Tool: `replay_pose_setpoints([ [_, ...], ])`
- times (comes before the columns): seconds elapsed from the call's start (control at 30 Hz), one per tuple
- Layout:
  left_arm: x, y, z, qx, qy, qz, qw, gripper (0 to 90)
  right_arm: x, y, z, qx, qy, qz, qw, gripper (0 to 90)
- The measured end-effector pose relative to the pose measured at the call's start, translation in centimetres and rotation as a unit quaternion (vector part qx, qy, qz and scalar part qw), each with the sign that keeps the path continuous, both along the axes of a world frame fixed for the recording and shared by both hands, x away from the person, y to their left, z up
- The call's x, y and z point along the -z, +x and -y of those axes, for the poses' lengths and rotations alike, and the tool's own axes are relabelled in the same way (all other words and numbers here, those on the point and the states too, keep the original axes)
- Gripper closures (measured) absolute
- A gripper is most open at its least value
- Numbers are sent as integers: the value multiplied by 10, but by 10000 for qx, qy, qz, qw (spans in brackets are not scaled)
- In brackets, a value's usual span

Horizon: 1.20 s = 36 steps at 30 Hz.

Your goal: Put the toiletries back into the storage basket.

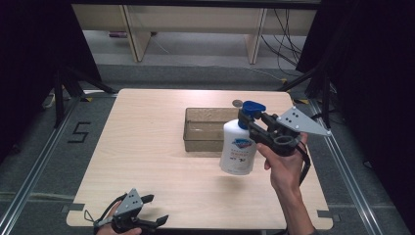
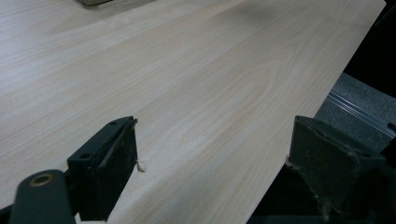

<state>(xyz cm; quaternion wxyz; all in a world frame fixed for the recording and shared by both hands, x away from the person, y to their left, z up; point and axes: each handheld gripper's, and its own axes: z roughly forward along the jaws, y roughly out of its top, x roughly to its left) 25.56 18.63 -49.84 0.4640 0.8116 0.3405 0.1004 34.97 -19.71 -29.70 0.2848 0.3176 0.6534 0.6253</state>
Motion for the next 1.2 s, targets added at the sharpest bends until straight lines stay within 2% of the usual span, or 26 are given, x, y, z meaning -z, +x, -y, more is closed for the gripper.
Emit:
replay_pose_setpoints([
  [0.13,1,1,0,24,-84,13,10000,148,-8,4,0,3,18,-32,10000,661],
  [0.17,0,2,-2,89,58,58,9999,148,-10,4,0,-2,6,-74,10000,661],
  [0.2,1,1,0,22,-89,14,10000,148,-11,6,1,48,-41,25,10000,661],
  [0.23,1,1,0,29,-87,9,10000,148,-12,8,1,27,7,-14,10000,661],
  [0.3,1,1,0,18,-101,27,9999,148,-15,11,3,82,-60,47,9999,661],
  [0.33,1,1,-1,37,-51,21,10000,148,-15,10,1,58,14,-67,10000,661],
  [0.37,1,2,-2,70,21,44,10000,148,-17,12,2,79,13,-38,10000,661],
  [0.43,1,1,-1,19,-72,20,10000,148,-18,15,3,90,-4,25,10000,661],
  [0.47,1,1,0,4,-112,19,9999,148,-19,16,3,91,54,-72,9999,661],
  [0.77,0,1,-1,15,-98,19,9999,148,-31,33,6,249,-34,53,9997,661],
  [0.8,0,2,-2,43,-12,40,10000,148,-32,35,5,261,-23,-23,9997,661],
  [0.83,0,1,-1,17,-97,7,10000,148,-33,38,6,286,-46,24,9996,661],
  [1.0,0,1,-1,26,-93,16,10000,148,-35,51,7,384,-75,-35,9992,661],
  [1.03,1,1,-1,-6,-124,40,9999,148,-35,54,7,384,-55,-65,9992,661],
  [1.1,0,2,-2,18,-29,30,10000,148,-34,58,8,429,-42,-54,9991,661],
  [1.2,0,1,-1,13,-87,1,10000,148,-34,63,7,460,59,-137,9988,661],
])
